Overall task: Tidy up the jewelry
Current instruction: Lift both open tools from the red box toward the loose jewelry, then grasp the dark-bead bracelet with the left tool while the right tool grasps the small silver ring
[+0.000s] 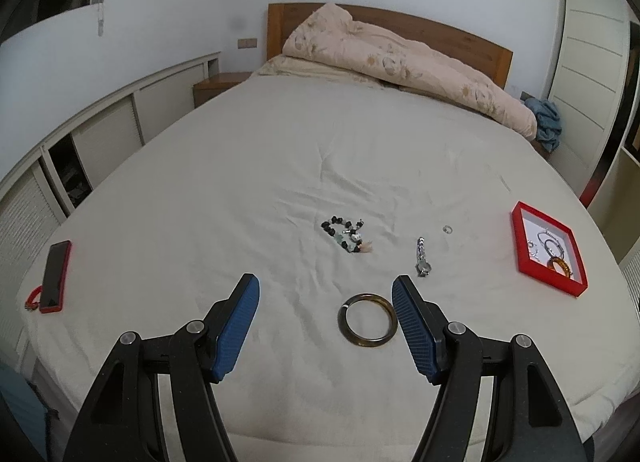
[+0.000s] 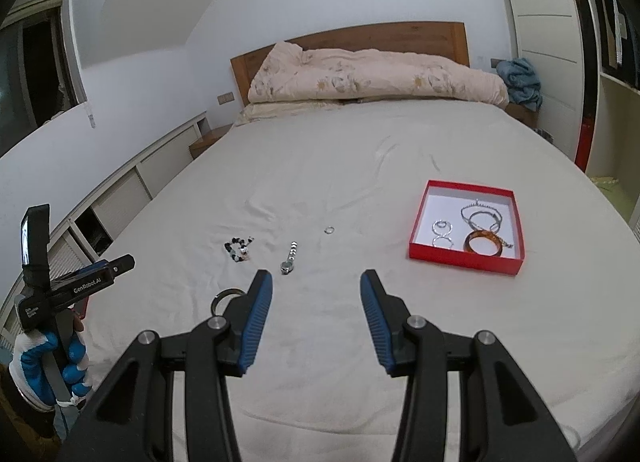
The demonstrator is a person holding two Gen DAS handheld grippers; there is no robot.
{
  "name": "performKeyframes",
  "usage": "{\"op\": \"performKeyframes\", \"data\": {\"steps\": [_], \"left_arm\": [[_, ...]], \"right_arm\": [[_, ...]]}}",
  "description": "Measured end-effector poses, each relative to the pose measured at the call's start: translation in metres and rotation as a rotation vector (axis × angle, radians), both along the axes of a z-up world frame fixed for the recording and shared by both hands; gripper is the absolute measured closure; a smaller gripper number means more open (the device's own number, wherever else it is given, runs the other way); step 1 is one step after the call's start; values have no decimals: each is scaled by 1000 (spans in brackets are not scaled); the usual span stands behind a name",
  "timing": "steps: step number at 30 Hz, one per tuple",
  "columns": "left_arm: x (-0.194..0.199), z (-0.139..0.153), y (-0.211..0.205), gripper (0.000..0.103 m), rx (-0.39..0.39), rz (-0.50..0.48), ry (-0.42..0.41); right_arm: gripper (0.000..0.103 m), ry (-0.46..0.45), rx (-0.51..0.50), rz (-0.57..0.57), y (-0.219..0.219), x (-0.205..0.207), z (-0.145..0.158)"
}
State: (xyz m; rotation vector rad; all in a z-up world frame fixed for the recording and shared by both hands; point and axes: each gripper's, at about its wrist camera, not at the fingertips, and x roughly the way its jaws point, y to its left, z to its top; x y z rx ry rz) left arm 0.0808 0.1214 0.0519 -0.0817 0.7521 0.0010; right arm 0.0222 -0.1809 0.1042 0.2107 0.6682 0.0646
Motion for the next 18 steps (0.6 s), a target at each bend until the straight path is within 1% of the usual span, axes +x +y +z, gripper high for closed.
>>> {"op": "performKeyframes", "data": {"steps": [7,11,18], "left_arm": [[47,-29,-8,35,-5,-25,50],[83,-54,-16,35,5,-46,85],[136,-92,-28,35,-4,-80,132]], "right_arm": [[59,43,8,-11,-8,41,-29],[59,69,15,-19,-13,67,-49],[59,110,12,-22,-17,120,-86]]}}
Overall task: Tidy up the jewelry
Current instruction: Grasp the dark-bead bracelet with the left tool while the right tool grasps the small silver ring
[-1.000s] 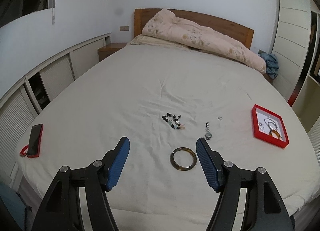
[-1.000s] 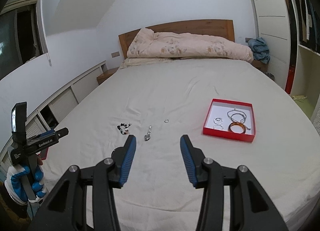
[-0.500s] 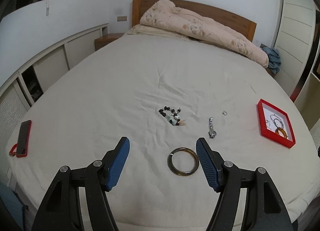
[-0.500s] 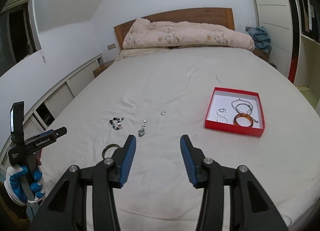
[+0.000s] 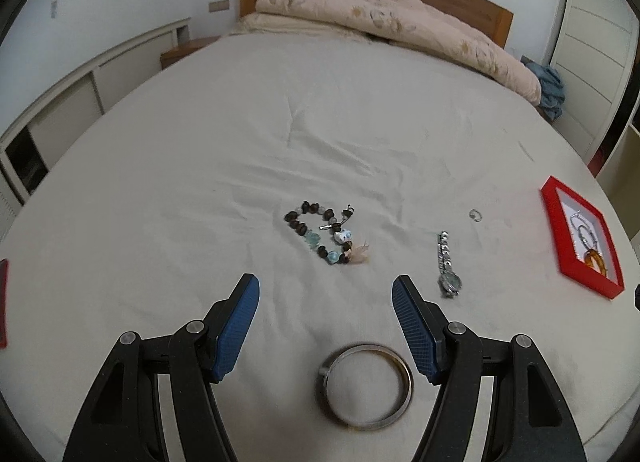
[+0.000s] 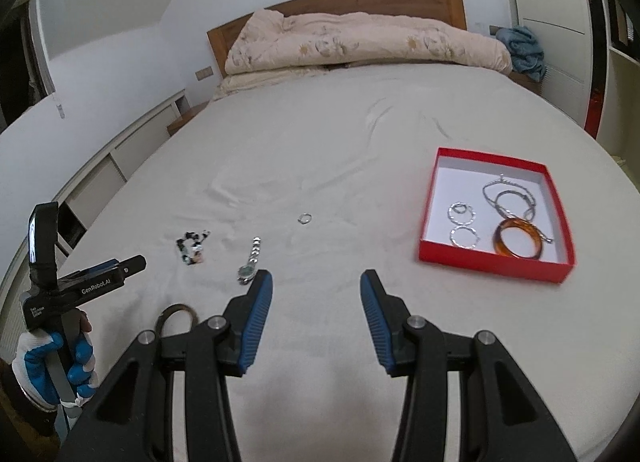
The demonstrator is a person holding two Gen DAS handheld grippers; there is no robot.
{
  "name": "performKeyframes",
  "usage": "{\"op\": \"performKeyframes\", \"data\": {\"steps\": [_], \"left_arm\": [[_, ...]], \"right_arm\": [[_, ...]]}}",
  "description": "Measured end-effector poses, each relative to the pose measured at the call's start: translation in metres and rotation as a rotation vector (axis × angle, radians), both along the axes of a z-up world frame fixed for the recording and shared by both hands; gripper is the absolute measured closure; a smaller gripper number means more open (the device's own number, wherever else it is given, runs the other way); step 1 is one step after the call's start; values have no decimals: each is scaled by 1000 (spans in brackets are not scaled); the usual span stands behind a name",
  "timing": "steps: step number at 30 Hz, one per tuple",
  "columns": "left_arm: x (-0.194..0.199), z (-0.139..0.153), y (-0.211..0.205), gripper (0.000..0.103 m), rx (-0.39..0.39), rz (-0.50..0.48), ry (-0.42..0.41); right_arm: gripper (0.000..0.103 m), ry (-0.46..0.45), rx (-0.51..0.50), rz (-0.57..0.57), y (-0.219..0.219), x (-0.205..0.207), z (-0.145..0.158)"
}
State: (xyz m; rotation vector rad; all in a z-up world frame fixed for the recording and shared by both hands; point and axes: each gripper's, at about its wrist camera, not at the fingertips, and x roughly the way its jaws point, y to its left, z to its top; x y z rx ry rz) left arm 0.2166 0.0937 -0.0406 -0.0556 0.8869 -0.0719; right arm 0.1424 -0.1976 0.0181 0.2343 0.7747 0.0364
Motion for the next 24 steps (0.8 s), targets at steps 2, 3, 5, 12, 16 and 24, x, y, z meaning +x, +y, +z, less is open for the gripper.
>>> {"op": "performKeyframes", "data": {"steps": [2,3,5,12,16,24], "left_arm": [[13,-10,-3,35,3,-14,12],[18,-15,-4,35,2,-18,18],[29,-24,-6,35,2,-30,30],[65,-53,-5,35,22,-73,82],[80,-66,-2,35,38,-95,109],[92,-70,-5,39,64,-136,78]], "right_arm": [[59,9,3,3,0,14,-10],[59,14,3,6,0,22,-15],[59,23,4,12,1,37,-25],[59,51,18,50,12,86,-59],[59,71,25,68,17,113,-79],[60,98,21,79,24,160,-111]]}}
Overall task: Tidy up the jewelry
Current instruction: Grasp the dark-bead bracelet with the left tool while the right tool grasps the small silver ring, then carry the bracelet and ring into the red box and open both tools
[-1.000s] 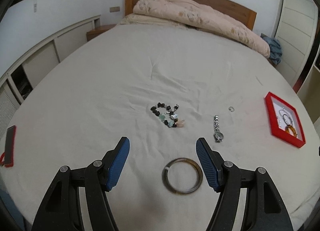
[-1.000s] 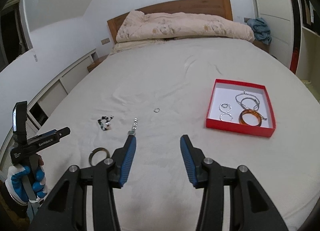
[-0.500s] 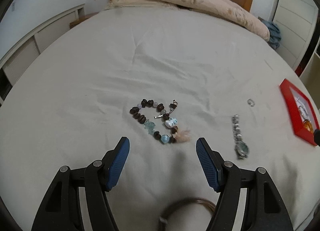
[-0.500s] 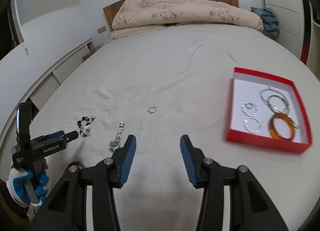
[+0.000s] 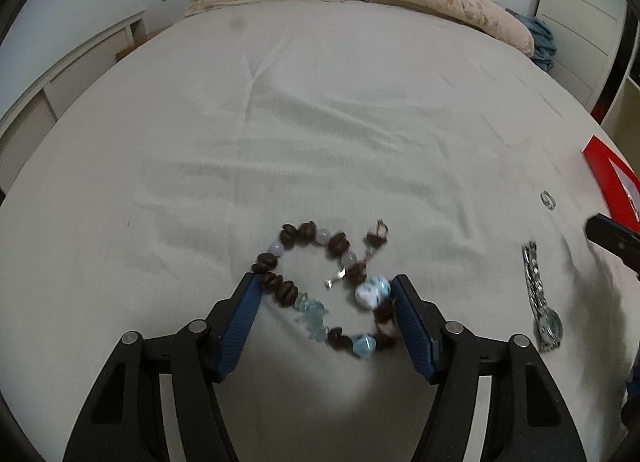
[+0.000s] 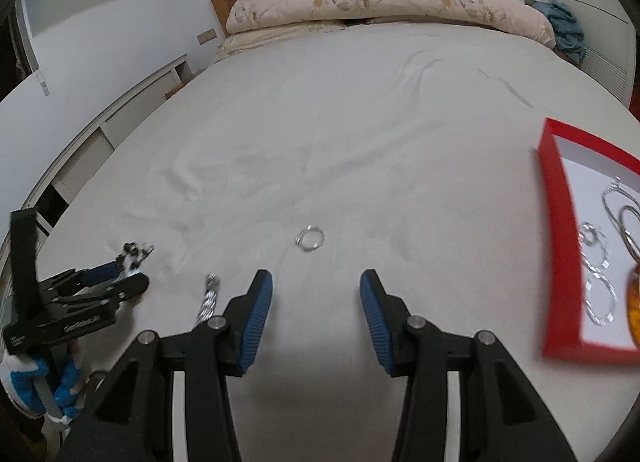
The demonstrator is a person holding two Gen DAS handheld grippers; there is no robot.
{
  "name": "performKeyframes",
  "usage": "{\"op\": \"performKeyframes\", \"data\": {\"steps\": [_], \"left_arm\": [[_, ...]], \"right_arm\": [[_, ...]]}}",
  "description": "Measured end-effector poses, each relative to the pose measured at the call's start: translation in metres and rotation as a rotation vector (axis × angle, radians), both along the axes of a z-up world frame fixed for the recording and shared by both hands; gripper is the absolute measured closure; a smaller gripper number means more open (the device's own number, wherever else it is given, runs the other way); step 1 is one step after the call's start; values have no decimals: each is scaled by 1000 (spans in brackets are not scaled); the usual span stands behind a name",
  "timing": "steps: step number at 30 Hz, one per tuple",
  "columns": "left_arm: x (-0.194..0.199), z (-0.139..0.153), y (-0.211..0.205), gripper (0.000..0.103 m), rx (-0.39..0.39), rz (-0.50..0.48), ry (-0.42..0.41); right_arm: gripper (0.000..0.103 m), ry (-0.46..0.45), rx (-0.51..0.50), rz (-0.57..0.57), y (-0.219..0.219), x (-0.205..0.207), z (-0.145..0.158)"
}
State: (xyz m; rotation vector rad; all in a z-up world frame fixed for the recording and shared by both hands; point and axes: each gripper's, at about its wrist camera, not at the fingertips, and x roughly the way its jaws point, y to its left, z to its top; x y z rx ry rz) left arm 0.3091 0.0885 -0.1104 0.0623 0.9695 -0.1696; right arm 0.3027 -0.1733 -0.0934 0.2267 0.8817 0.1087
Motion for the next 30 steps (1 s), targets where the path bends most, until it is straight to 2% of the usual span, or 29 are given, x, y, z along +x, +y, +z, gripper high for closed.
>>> {"op": "performKeyframes", "data": {"steps": [4,9,13,16,24,30], "left_arm": [[6,-2,1,46,-1,-25,-15],[13,-2,0,57,-10,-41,-33],[17,-1,1,75,-22,-36,-45],[22,0,0,89,-26,-27,-52],[20,9,4,89,-44,6,-65],[10,30,-1,89,-51,13,-85]], "right_arm": [[60,9,-13,11,2,19,-11],[74,12,-54,24,7,34,-20],[83,13,-90,51,13,39,-23],[85,19,-135,81,21,41,-24],[85,-4,-122,100,18,32,-17],[85,-30,-93,101,14,13,5]]}}
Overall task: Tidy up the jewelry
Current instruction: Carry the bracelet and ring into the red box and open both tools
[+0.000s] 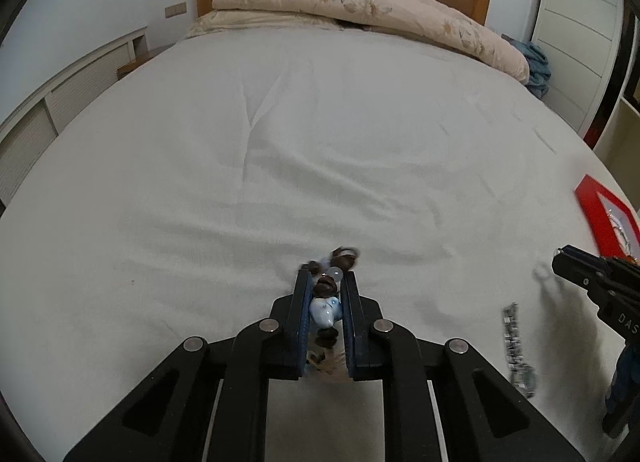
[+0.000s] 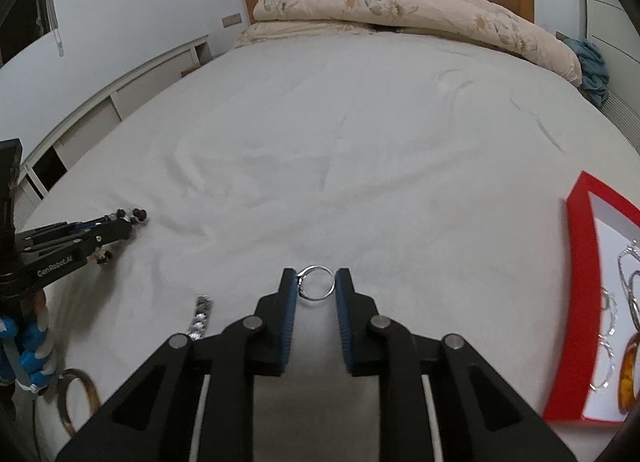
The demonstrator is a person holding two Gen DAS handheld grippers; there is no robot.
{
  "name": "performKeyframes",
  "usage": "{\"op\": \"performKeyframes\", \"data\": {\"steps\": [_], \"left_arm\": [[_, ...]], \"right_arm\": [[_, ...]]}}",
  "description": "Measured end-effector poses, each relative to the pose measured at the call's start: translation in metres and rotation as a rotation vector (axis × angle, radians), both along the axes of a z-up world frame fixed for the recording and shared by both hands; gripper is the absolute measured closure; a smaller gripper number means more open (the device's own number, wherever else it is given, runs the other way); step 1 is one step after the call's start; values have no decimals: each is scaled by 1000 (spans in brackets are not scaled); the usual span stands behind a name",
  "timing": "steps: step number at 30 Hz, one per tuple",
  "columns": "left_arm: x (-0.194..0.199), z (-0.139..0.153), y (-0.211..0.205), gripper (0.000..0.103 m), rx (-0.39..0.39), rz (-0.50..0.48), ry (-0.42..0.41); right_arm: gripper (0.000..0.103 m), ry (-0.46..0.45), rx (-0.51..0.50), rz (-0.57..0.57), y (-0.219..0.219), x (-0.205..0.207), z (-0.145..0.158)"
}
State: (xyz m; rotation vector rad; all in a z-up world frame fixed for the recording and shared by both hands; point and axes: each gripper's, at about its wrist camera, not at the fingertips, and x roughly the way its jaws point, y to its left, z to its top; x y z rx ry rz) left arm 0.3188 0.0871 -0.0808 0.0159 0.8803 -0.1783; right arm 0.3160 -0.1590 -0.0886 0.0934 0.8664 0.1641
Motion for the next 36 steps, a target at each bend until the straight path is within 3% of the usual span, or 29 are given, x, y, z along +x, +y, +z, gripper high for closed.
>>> {"op": "performKeyframes", "data": {"steps": [16,25,36], "left_arm": [[-47,69,-36,89,-4,-37,-72],[-73,100,-86,89,-13,-120,-109],[-89,127,-179,89,-17,-256,-151]], "right_arm": [[85,-74,39,-46,-31,-65,77],[85,-122,22,-116,-70,-105,116],[85,-166,-5,-229,-146,-144,148]]}}
